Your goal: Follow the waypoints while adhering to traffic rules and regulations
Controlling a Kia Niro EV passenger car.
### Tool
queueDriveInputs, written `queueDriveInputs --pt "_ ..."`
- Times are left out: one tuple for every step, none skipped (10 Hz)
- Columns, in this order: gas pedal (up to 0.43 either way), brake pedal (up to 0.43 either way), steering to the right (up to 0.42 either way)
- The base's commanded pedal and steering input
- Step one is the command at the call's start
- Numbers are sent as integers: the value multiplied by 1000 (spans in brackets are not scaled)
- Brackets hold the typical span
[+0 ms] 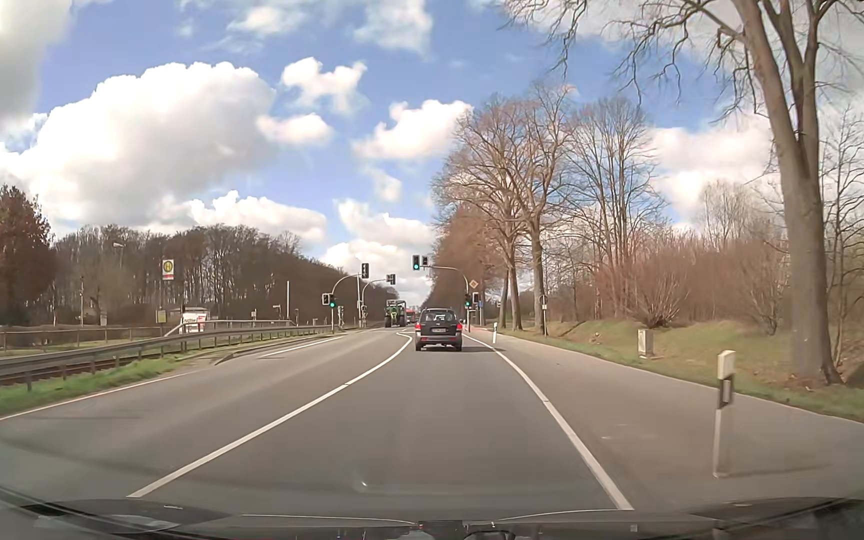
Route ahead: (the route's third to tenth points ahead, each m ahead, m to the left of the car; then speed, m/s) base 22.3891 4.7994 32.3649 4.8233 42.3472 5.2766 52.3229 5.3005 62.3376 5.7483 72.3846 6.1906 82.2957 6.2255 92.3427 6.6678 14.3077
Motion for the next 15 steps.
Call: queueDriveInputs --pt "177 0 0" --pt "177 0 0" --pt "189 0 -1" --pt "197 0 -3" --pt "240 0 -5" --pt "240 0 -6" --pt "240 0 -6" --pt "248 0 -6" --pt "248 0 -3" --pt "248 0 -1" --pt "248 0 0" --pt "248 0 0" --pt "248 0 0" --pt "248 0 -1" --pt "248 0 -1"
